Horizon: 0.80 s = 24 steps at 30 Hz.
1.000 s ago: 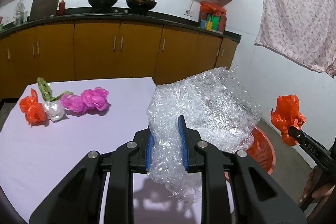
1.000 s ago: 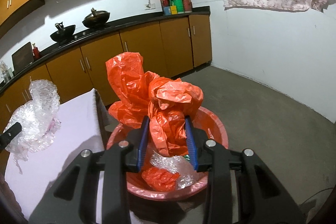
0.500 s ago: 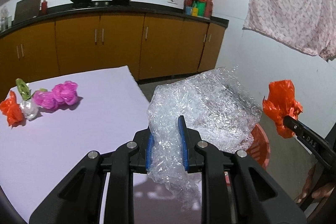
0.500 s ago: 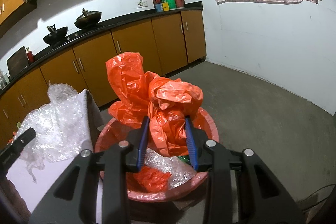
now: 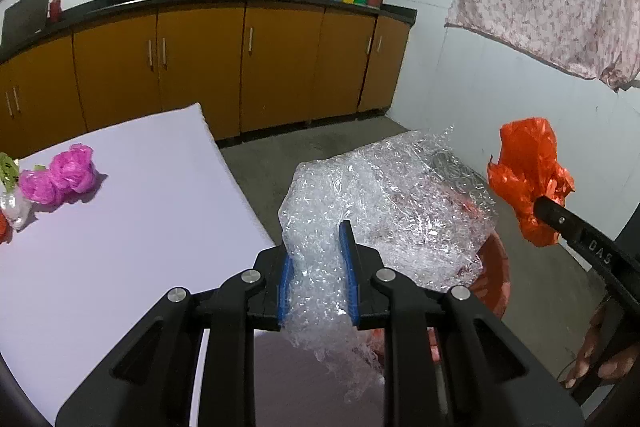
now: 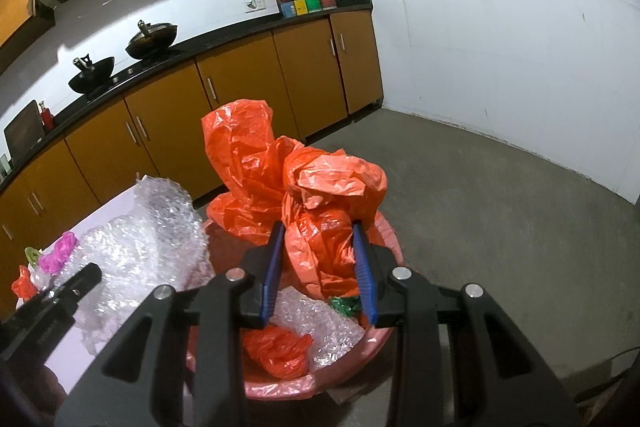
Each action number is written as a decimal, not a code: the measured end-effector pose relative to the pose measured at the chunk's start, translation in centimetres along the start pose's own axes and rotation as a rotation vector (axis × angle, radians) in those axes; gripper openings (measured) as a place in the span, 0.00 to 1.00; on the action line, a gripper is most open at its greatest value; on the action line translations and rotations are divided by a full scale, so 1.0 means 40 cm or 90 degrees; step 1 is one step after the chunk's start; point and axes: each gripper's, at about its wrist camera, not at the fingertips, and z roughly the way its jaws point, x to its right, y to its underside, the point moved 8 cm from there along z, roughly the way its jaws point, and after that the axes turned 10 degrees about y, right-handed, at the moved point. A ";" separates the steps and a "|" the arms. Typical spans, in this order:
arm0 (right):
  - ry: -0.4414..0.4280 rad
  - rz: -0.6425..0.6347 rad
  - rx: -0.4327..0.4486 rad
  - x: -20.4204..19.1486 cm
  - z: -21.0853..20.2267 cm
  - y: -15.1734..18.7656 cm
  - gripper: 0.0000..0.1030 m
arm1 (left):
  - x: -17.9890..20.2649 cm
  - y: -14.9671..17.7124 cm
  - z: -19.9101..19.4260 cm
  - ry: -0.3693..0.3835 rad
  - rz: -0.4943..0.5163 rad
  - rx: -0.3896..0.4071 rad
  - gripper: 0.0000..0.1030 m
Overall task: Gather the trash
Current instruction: 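Carry the bubble wrap and orange bag over the orange basket with both tools, then open both tools to drop the bubble wrap and orange bag into the basket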
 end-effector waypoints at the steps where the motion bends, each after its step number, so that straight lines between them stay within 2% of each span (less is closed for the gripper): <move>1: 0.000 0.002 -0.001 0.000 0.005 -0.001 0.32 | 0.003 0.000 0.006 0.002 0.000 -0.003 0.21; 12: -0.012 0.008 0.004 -0.023 0.033 -0.014 0.36 | 0.041 0.003 0.077 0.031 0.009 -0.036 0.22; 14: -0.018 0.012 0.004 -0.021 0.036 -0.014 0.38 | 0.043 0.006 0.087 0.039 0.008 -0.043 0.30; 16: -0.024 0.016 0.003 -0.021 0.038 -0.013 0.48 | 0.036 0.006 0.092 0.041 0.003 -0.047 0.48; 21: -0.017 0.017 0.002 -0.017 0.038 -0.005 0.62 | 0.010 0.015 0.083 0.037 -0.013 -0.047 0.55; 24: -0.005 0.019 0.008 -0.010 0.032 -0.004 0.75 | -0.010 0.014 0.067 0.025 -0.021 -0.038 0.61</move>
